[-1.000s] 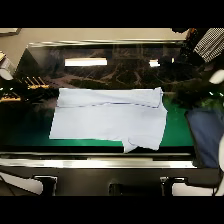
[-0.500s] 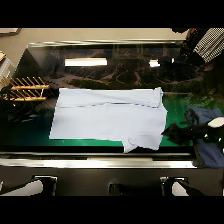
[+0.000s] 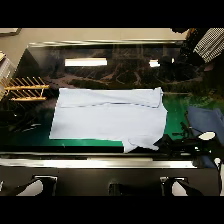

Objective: Fold the clothes and pants, and hang the long-sleeved shirts on hangers.

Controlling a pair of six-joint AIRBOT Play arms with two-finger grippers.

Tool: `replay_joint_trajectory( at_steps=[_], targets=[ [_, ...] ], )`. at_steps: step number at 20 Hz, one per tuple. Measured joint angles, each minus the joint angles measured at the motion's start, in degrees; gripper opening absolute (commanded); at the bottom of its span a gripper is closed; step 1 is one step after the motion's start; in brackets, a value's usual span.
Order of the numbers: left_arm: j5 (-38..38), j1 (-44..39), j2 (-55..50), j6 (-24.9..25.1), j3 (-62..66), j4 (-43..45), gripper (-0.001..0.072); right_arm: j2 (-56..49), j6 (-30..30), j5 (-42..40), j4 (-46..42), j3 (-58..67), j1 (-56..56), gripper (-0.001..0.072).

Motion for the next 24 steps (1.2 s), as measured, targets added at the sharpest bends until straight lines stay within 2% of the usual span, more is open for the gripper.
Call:
replay_joint_trajectory(
  at_steps=[1,2,3,4,5,9,12,17,21,24],
  targets=[
    [0.0,0.0,0.2,0.0,-0.2,0.0,0.0312,0.0,-0.1,-0.6,0.7,-0.7,0.0,0.0367],
    [0.0,0.0,0.3,-0.1,-0.4,0.0,0.0312,0.0,-0.2,-1.1,1.3,-1.2,0.0,0.0298],
    [0.1,0.0,0.3,-0.2,-0.6,0.0,0.0312,0.0,-0.2,-1.5,1.7,-1.7,0.0,0.0211],
    [0.2,0.0,0.4,-0.2,-0.7,0.0,0.0312,0.0,-0.3,-1.9,1.9,-2.0,0.0,0.0068],
    [0.5,0.0,0.6,-0.2,-1.1,0.0,0.0313,0.1,-0.6,-2.2,2.2,-2.3,0.0,0.0026],
    [3.2,0.9,2.7,-0.1,-6.3,-0.4,0.0313,2.2,-1.0,-2.6,2.8,-2.7,0.0,0.0026],
    [6.4,4.6,4.3,0.9,-12.7,-3.6,0.0313,6.4,-0.5,-1.3,3.0,-2.8,0.0,0.0026],
    [10.2,11.3,3.9,7.6,-20.1,-11.5,0.0313,14.3,1.4,1.5,3.0,-2.8,0.0,0.0026],
    [12.3,11.8,0.5,12.1,-21.8,-15.9,0.0313,18.1,2.0,3.3,3.2,-2.8,0.0,0.0026],
    [14.0,10.4,-2.4,13.5,-22.3,-17.4,0.0313,19.3,2.2,4.5,3.2,-2.8,0.0,0.0026]
  ],
)
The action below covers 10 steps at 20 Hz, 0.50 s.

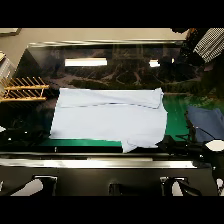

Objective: Fold the clothes and pants, and hang the long-sleeved shirts on hangers.

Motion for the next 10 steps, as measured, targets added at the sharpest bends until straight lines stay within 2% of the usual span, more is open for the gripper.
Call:
replay_joint_trajectory(
  at_steps=[3,5,6,7,10],
  targets=[
    [1.7,-1.3,-2.3,0.5,-0.1,-1.5,0.0312,0.5,0.3,0.7,0.8,0.0,0.0,0.0026],
    [2.2,-1.8,-3.3,0.4,-0.1,-2.2,0.0286,0.6,0.3,1.1,1.3,0.0,0.0,0.0026],
    [2.8,-1.9,-3.6,0.4,-0.1,-2.2,0.0054,0.6,0.3,1.2,1.6,0.0,0.0,0.0026],
    [4.0,-2.0,-3.9,0.5,-0.2,-1.8,0.0018,0.6,0.3,1.4,1.8,0.0,0.0,0.0025],
    [3.9,-2.2,-4.1,0.5,0.4,-1.4,0.0017,1.2,-0.2,2.9,2.5,0.5,0.0,0.0024]
  ],
)
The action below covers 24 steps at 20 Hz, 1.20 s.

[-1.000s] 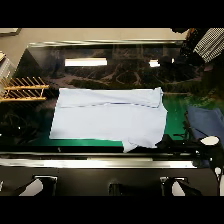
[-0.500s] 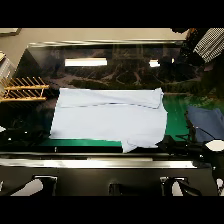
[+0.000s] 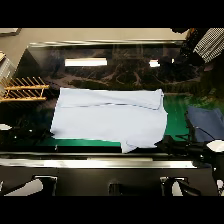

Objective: Fold the clothes and pants, and hang the long-sleeved shirts on hangers.

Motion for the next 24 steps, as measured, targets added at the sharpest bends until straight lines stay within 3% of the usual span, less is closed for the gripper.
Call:
replay_joint_trajectory(
  at_steps=[3,8,12,15,21,24],
  targets=[
    [-3.3,0.6,2.7,-1.3,1.2,2.1,0.0017,3.2,0.7,3.0,-0.2,2.1,0.0,0.0024],
    [-13.4,1.7,15.8,-8.2,1.8,7.3,0.0016,15.1,10.7,13.4,-5.5,8.0,0.0,0.0023],
    [-13.2,-1.6,20.7,-10.9,3.1,7.8,0.0016,19.7,16.2,14.2,-8.0,11.2,0.0,0.0023],
    [-9.5,-6.3,17.2,-11.8,7.4,7.5,0.0016,12.5,13.9,6.0,-5.0,12.0,0.0,0.0023],
    [-2.4,-14.1,-0.8,-13.6,25.4,7.3,0.0016,-16.3,0.9,-10.6,4.6,19.5,4.4,0.0023],
    [-1.3,-17.2,-11.5,-13.8,36.4,7.3,0.0016,-27.9,-0.4,-17.0,3.9,27.3,8.3,0.0023]
  ],
)
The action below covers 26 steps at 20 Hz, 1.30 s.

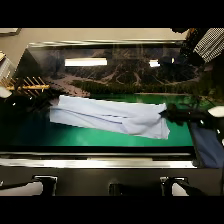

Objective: Fold the clothes and pants, and hang the long-sleeved shirts on hangers.

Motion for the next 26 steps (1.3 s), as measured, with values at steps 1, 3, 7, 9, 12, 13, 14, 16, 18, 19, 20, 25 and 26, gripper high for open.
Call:
replay_joint_trajectory(
  at_steps=[1,3,7,9,12,13,14,16,18,19,20,25,26],
  targets=[
    [0.2,-0.9,-3.1,-0.1,3.3,0.0,0.0016,-3.2,0.8,-1.8,-0.9,2.6,0.8,0.0023],
    [0.3,-2.4,-9.0,-0.8,9.7,0.0,0.0016,-8.1,2.5,-4.4,-2.9,7.0,1.8,0.0023],
    [0.0,-4.1,-17.3,-1.9,18.7,0.2,0.0016,-13.0,6.0,-7.3,-7.3,12.4,2.5,0.0024],
    [-0.2,-4.7,-20.2,-2.3,20.8,0.6,0.0021,-14.3,7.0,-8.0,-8.6,13.4,2.6,0.0026],
    [-1.3,-5.3,-22.8,-2.6,22.1,0.8,0.0133,-15.7,7.6,-7.9,-9.7,14.1,2.7,0.0245],
    [-1.6,-5.4,-23.0,-2.7,22.5,0.8,0.0137,-15.8,7.8,-7.2,-9.8,14.5,2.5,0.0374],
    [-2.1,-5.4,-23.1,-2.8,23.2,0.9,0.0138,-15.8,7.9,-5.7,-9.9,14.9,2.2,0.0446],
    [-4.0,-5.3,-22.6,-2.8,25.3,1.8,0.0336,-15.1,7.4,-2.2,-10.1,16.1,0.3,0.0490],
    [-6.6,-5.2,-21.2,-2.8,28.2,4.1,0.0382,-13.6,5.5,2.2,-10.4,17.0,-3.7,0.0596],
    [-8.3,-5.2,-20.2,-2.8,29.6,5.5,0.0382,-13.0,4.4,4.4,-10.5,17.2,-5.9,0.0646],
    [-9.7,-5.2,-18.9,-2.8,30.7,6.6,0.0382,-12.5,3.1,6.6,-10.8,17.2,-8.3,0.0655],
    [-16.3,-5.4,-11.2,-3.5,33.3,9.4,0.0382,-12.0,-3.6,11.8,-9.4,13.4,-17.3,0.0666],
    [-17.2,-5.5,-10.0,-3.7,33.5,9.7,0.0382,-12.4,-4.9,11.9,-8.8,12.1,-18.0,0.0666]
  ],
)
